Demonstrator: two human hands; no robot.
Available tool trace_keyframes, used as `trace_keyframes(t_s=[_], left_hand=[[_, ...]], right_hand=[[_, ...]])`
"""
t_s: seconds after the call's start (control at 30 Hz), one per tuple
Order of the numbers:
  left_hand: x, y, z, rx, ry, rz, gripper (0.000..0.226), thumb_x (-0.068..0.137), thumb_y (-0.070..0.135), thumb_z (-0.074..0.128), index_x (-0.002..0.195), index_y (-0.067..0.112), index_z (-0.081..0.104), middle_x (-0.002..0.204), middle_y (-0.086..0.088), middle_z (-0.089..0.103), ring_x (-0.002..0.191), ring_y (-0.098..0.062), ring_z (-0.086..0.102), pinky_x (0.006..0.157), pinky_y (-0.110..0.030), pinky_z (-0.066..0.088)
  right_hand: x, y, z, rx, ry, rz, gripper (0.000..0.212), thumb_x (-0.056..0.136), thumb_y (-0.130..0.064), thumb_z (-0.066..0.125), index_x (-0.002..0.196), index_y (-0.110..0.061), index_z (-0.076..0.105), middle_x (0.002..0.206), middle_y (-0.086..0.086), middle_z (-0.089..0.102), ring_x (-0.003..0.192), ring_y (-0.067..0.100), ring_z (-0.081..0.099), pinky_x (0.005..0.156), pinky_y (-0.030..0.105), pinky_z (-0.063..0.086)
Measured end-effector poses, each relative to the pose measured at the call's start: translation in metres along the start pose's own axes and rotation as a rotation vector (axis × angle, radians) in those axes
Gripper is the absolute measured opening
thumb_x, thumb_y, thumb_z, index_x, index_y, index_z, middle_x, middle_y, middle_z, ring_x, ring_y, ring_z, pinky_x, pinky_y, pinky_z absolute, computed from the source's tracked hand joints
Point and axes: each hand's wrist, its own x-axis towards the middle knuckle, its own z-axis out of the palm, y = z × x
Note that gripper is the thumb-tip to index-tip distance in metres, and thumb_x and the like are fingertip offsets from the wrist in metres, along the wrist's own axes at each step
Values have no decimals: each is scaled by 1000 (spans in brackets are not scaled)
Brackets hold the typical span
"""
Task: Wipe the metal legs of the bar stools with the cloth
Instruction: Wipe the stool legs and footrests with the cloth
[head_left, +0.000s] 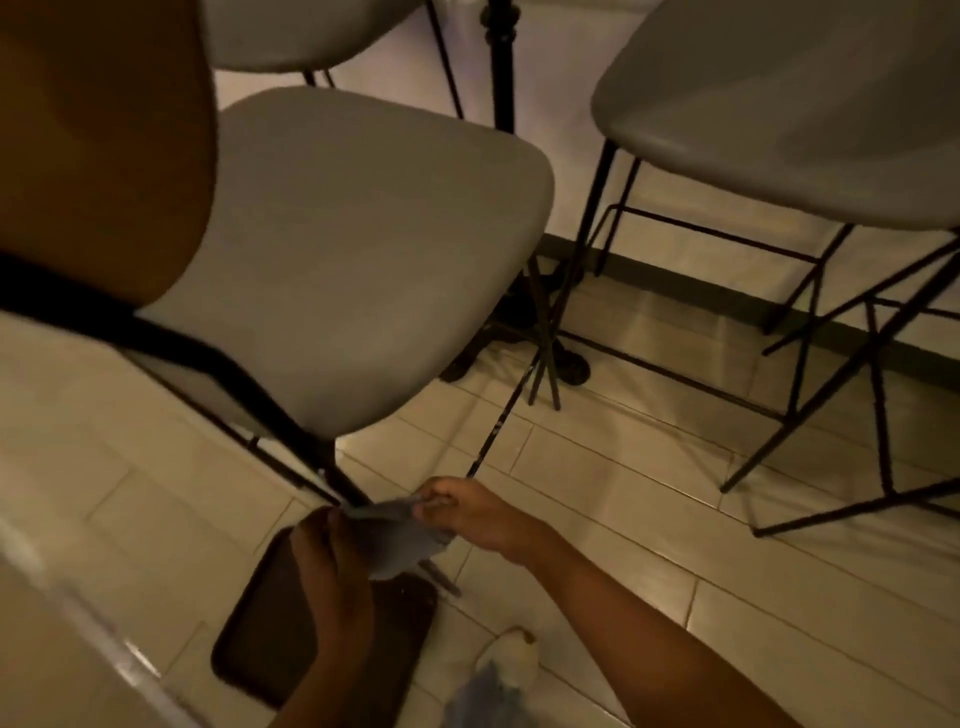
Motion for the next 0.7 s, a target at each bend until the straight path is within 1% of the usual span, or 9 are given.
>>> trace_keyframes(t_s=[0.07,0.17,0.23,0.3,0.37,0.5,0.53,0.63,0.7], left_hand=[[-4,-1,3,-20,51,21,21,98,16,41,110,2,49,109,-21,51,101,-29,49,85,-39,39],[-2,-1,9,-34,102,8,17,99,17,40,109,8,49,112,-19,52,105,-31,51,90,-44,44],[-3,-2,9,-64,93,30,13,98,23,40,107,17,48,109,-11,52,103,-27,51,90,-47,46],[-6,-7,7,-96,80,54,16,98,25,41,108,15,48,108,-5,50,103,-22,50,91,-46,47],[-10,-13,7,-147,60,67,20,97,24,42,109,10,49,109,-3,50,102,-17,50,90,-41,46],[-15,-36,8,-237,75,147,20,95,26,47,106,9,51,106,1,54,89,-3,52,77,-26,44],[-14,-41,8,-263,82,201,17,95,27,48,104,13,52,103,5,55,89,-1,53,75,-23,45],[-9,-54,13,-239,75,366,3,92,34,47,94,35,48,98,17,53,88,6,53,73,-16,45],[-5,-62,15,-234,83,418,3,89,40,44,91,40,46,97,19,53,87,10,52,72,-13,43]], right_hand=[[-4,1,-1,-8,0,-5,24,94,-16,51,110,2,57,88,4,57,82,10,53,64,12,41],[-4,0,-3,-62,1,-42,25,94,-20,52,110,-2,58,99,9,57,91,15,54,71,20,43],[-3,2,-3,-41,29,-61,22,93,-21,54,107,-5,60,98,7,58,90,14,55,72,19,44],[-4,5,-2,-12,39,-58,15,92,-23,55,100,-12,61,98,3,59,88,10,56,71,17,45],[-6,8,-1,-13,42,-81,5,92,-23,55,92,-20,60,95,-2,59,87,7,55,68,15,45],[-4,21,7,-8,121,-172,8,92,-24,55,87,-26,61,87,-12,60,76,-6,55,57,3,46],[-1,27,9,-5,149,-212,8,91,-24,56,86,-26,61,86,-13,60,76,-6,56,59,3,46],[10,51,13,14,197,-330,6,89,-27,56,91,-27,62,91,-11,63,87,4,59,72,17,49],[16,64,15,21,205,-395,10,90,-28,54,95,-26,62,94,-10,65,90,6,61,74,20,50]])
